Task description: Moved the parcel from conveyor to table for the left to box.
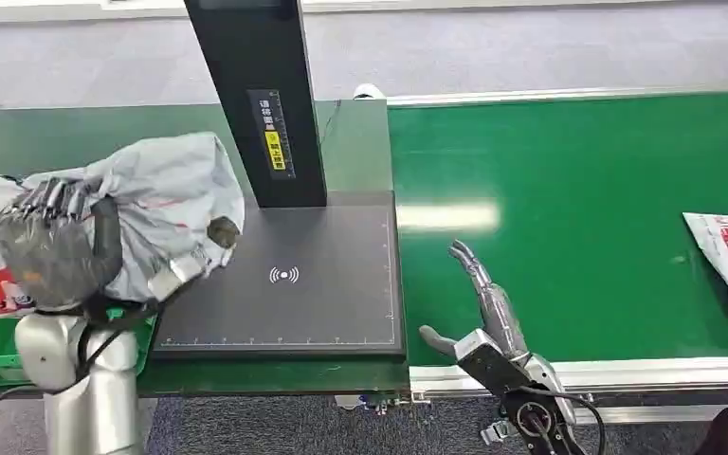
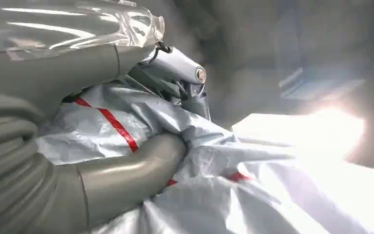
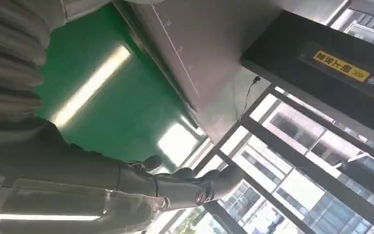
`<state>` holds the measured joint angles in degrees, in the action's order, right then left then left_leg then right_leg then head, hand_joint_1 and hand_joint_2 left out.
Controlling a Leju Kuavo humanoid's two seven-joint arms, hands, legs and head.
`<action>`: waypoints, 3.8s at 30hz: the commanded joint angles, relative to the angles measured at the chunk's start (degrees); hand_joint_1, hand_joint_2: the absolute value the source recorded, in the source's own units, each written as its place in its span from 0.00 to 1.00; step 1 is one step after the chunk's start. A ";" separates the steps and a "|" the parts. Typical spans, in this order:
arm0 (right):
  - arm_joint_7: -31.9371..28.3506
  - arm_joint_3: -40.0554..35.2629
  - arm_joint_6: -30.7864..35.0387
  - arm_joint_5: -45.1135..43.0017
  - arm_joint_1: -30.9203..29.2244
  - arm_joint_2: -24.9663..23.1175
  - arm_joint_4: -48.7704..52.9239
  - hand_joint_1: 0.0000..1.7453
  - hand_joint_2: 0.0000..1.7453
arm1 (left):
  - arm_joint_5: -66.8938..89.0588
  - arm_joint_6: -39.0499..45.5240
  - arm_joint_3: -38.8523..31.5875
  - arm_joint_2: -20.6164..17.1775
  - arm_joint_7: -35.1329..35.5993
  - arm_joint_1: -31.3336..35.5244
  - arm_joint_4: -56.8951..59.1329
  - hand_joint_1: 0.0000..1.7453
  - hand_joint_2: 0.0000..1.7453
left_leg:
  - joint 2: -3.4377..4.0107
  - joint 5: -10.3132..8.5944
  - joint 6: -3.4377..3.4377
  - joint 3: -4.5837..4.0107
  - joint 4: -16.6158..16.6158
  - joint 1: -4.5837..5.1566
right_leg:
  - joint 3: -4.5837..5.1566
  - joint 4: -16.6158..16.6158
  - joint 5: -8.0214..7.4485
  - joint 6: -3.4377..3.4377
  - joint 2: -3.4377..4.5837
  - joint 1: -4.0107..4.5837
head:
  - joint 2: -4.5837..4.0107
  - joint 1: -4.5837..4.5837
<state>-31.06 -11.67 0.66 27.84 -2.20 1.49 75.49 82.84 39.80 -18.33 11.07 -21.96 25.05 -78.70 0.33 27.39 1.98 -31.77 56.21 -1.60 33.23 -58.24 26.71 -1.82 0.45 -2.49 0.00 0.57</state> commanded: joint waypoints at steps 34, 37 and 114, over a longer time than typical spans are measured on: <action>1.12 -3.23 -1.74 2.22 -7.84 -1.85 -8.20 0.00 1.00 | -77.91 -16.26 -24.53 -13.95 -9.55 17.03 52.08 1.00 1.00 | -0.13 -0.37 -0.08 0.30 -0.21 -0.05 | -0.39 0.16 -0.25 0.31 -0.21 0.11 | 0.00 -0.02; 1.54 -3.01 -1.94 2.51 -7.34 -1.87 -7.20 0.00 1.00 | -76.66 -13.25 -20.79 -14.18 -9.86 16.09 51.55 0.99 1.00 | -0.15 -0.36 -0.07 0.35 -0.18 -0.04 | -0.45 0.13 -0.21 0.28 -0.21 0.09 | 0.00 -0.02; 6.25 -2.78 -3.27 -0.25 -11.65 -8.55 -7.27 0.00 1.00 | -74.71 -21.48 28.36 -7.28 -4.76 -20.45 -4.60 0.00 1.00 | 0.09 -0.15 -0.02 -0.41 -0.07 -0.10 | 0.44 0.08 -0.17 0.29 0.12 0.16 | 0.00 -0.04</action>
<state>-25.20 -15.43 -2.71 27.65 -13.72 -6.97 67.52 8.04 18.51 10.29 4.44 -27.21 4.94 -83.25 0.46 27.25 2.13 -32.27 56.21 -1.69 33.79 -58.26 26.56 -1.74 0.65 -2.40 0.00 0.53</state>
